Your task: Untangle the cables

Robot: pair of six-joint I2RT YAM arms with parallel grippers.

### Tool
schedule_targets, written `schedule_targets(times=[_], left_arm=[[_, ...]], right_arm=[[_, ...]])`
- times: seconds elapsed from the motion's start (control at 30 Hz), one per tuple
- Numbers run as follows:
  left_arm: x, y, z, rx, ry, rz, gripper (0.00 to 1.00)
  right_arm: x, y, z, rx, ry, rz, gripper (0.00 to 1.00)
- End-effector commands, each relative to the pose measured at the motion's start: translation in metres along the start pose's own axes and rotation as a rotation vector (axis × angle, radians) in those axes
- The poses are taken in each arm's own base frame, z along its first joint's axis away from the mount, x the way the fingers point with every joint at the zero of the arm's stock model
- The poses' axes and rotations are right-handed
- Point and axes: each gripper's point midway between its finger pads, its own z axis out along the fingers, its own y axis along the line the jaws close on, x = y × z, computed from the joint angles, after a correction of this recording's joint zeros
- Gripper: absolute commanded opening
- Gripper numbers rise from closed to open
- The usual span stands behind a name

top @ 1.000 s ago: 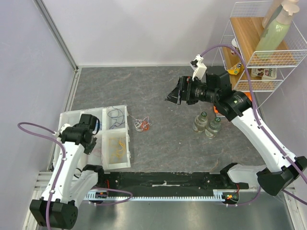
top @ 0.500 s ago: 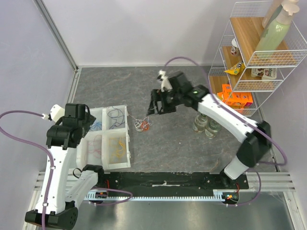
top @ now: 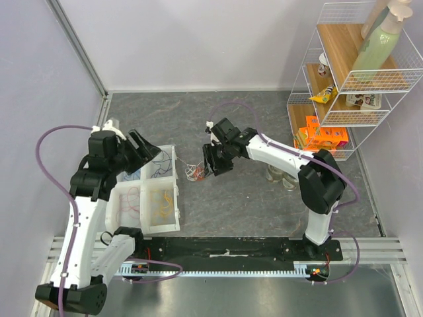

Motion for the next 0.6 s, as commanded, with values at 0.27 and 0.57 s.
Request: schedule_targets(times=[0.27,0.57], left_arm=[[0.042,-0.053,-0.005,0.362,0.200,0.112,0.77],[0.045,-0.057,-0.013,0.382,0.220,0.125,0.75]], right_arm=[[-0.023,-0.038,0.023,0.085,-0.101,0.423,0.49],[-0.040,-0.038,0.043,0.091,-0.106,0.580,0.50]])
